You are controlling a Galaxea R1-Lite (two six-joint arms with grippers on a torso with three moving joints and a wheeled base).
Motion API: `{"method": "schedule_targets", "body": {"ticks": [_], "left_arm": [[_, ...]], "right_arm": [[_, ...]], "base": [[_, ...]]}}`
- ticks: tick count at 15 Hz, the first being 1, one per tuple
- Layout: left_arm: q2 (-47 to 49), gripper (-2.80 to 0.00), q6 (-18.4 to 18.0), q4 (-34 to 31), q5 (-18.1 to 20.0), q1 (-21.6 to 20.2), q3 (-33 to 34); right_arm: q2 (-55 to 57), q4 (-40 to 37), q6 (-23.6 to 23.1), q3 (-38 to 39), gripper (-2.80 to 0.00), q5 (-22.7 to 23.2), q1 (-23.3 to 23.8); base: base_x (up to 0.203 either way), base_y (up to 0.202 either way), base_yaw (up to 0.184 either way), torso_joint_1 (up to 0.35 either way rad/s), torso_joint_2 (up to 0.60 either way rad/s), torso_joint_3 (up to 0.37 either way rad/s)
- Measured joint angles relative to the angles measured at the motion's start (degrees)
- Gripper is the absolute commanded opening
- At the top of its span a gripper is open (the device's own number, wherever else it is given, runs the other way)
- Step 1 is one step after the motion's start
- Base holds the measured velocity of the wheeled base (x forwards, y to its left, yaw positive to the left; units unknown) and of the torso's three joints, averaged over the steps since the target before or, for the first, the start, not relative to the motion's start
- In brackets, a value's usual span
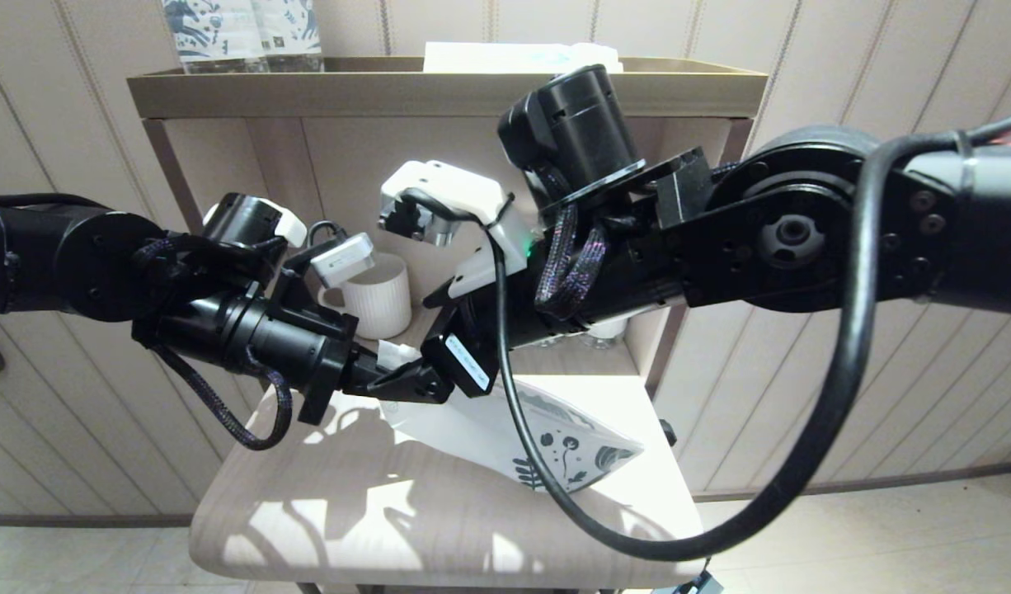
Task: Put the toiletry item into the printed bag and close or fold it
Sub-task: Close the strorage bag and place it on the desk
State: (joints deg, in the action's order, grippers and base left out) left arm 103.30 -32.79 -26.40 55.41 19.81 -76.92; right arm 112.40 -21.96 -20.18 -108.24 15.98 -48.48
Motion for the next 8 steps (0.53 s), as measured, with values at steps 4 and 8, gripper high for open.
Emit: {"method": "schedule_targets", "body": {"ticks": [4, 8], "left_arm": [[0.02, -2.8, 0.01, -0.08, 0.0, -0.02, 0.02], [0.0, -2.8, 0.02, -0.07, 0.0, 0.0, 0.02]], "right_arm": [[0.01, 0.0, 0.11, 0.09, -2.8, 0.0, 0.09], [0.01, 0.0, 0.2, 0.05, -2.8, 0.0, 0.08]], "base": [[0.0, 0.0, 0.0, 0.0, 0.0, 0.0], [0.0, 0.0, 0.0, 0.0, 0.0, 0.0]]}}
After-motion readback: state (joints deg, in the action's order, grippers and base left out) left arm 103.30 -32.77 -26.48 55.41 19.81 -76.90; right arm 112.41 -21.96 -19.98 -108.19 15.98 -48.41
